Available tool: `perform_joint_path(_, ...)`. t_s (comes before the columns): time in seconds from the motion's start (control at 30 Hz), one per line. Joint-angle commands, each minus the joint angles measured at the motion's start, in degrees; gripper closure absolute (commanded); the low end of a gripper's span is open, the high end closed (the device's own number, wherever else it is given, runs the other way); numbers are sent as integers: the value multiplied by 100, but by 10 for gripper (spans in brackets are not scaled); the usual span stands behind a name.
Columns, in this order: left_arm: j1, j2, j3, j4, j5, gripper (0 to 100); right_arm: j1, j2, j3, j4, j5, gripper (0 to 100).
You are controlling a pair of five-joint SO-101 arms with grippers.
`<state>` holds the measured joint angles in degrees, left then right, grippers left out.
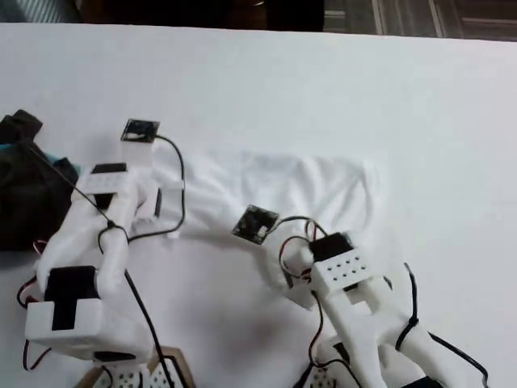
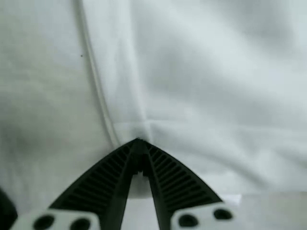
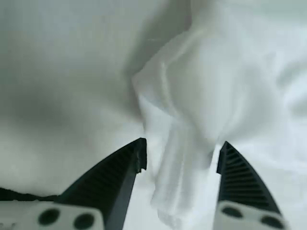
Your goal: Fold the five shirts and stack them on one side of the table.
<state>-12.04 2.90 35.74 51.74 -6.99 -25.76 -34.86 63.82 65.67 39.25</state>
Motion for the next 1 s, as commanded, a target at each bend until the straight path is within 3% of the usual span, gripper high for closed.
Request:
perform_joint_path(0.0,62,18,-154,-18,-35,972,66,-101,-9,-259,0,755)
perform_joint_path(0.13,62,18,-154,-18,-35,972,330,523,9,-505,0,755)
perform_joint_path(0.33,62,18,-154,-18,-35,972,163,1587,-79,-646,0,755)
perform_joint_path(0.67,62,18,-154,-18,-35,972,66,1719,-193,-602,9,760)
perform_joint_path(0.73,62,18,-154,-18,-35,972,66,1719,-185,-602,18,816)
perform_joint_path(0.8,62,18,-154,-18,-35,972,75,1719,-211,-637,26,970)
perform_joint_path(0.97,62,18,-154,-18,-35,972,391,1666,-501,-629,44,985)
